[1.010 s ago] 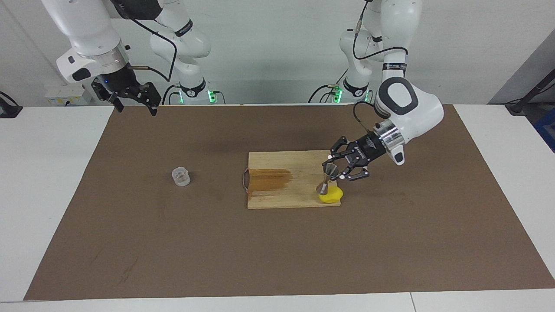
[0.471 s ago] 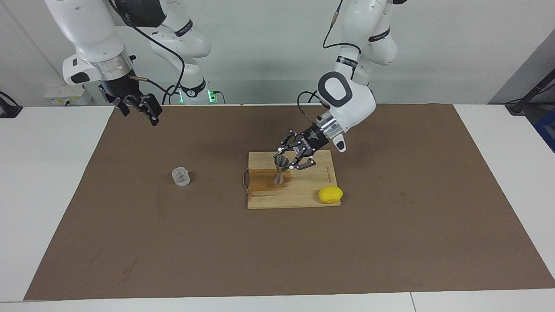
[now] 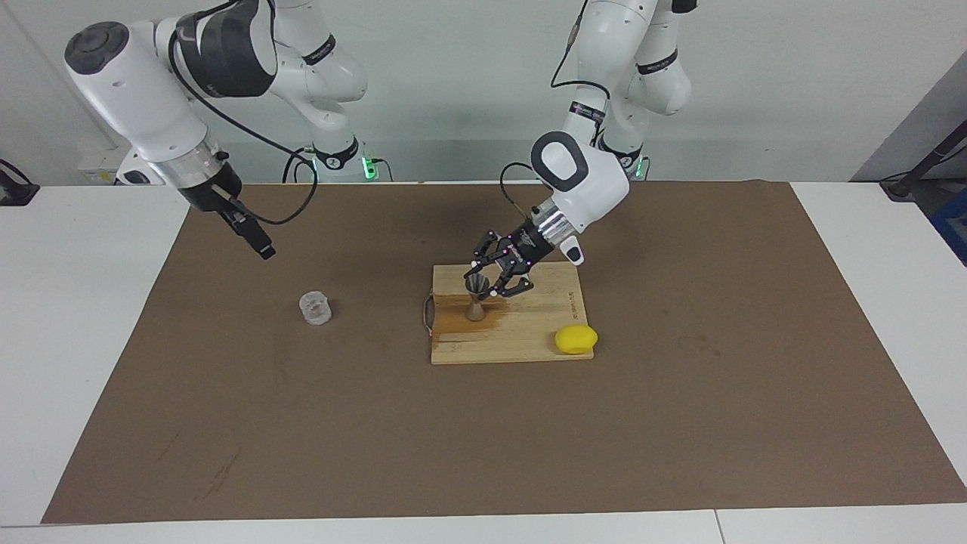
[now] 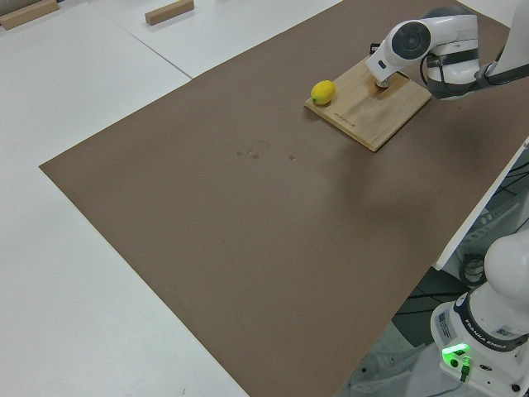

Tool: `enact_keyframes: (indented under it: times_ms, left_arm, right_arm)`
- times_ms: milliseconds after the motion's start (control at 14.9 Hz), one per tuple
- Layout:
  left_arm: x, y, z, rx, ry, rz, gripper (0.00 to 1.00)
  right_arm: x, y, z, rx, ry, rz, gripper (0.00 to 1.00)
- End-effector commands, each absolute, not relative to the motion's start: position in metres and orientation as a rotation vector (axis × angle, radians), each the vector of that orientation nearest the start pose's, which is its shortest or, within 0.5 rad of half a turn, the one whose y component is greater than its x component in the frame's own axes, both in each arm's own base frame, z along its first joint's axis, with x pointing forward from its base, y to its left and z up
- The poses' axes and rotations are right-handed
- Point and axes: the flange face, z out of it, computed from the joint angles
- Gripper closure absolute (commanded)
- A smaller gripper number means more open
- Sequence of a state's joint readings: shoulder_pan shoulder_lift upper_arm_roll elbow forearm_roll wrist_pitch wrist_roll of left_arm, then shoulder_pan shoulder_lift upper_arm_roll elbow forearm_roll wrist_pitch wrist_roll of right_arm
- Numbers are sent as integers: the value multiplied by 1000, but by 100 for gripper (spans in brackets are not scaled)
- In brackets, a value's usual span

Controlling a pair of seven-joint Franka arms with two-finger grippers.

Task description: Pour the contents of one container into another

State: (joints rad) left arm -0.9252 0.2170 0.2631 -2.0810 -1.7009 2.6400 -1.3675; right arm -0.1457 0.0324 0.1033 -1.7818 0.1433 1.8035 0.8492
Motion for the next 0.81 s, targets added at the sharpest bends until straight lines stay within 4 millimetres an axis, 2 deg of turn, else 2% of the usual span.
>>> enact_keyframes:
  times_ms: [0, 202, 269, 404, 538, 606, 740]
  left_arm:
    - [477, -348, 345, 1072, 2014, -806, 1]
    - [473, -353, 347, 1091, 2004, -809, 0]
    - [468, -359, 354, 1105, 1986, -817, 0]
    - [470, -356, 376, 1111, 1947, -796, 0]
    - [479, -344, 406, 1118, 1897, -773, 0]
    - [490, -331, 426, 1166, 1854, -726, 0]
    - [515, -307, 452, 1285, 1788, -640, 0]
  right_arm:
    - [586, -28, 475, -2551, 1512, 160, 0]
    - [595, -37, 425, -2361, 1683, 299, 0]
    - [589, -43, 406, -2315, 1714, 318, 0]
    - [582, -46, 378, -2177, 1765, 361, 0]
    - [581, -68, 350, -2119, 1797, 420, 0]
    - [581, -73, 345, -2103, 1798, 434, 0]
    - [576, -88, 330, -2058, 1812, 467, 0]
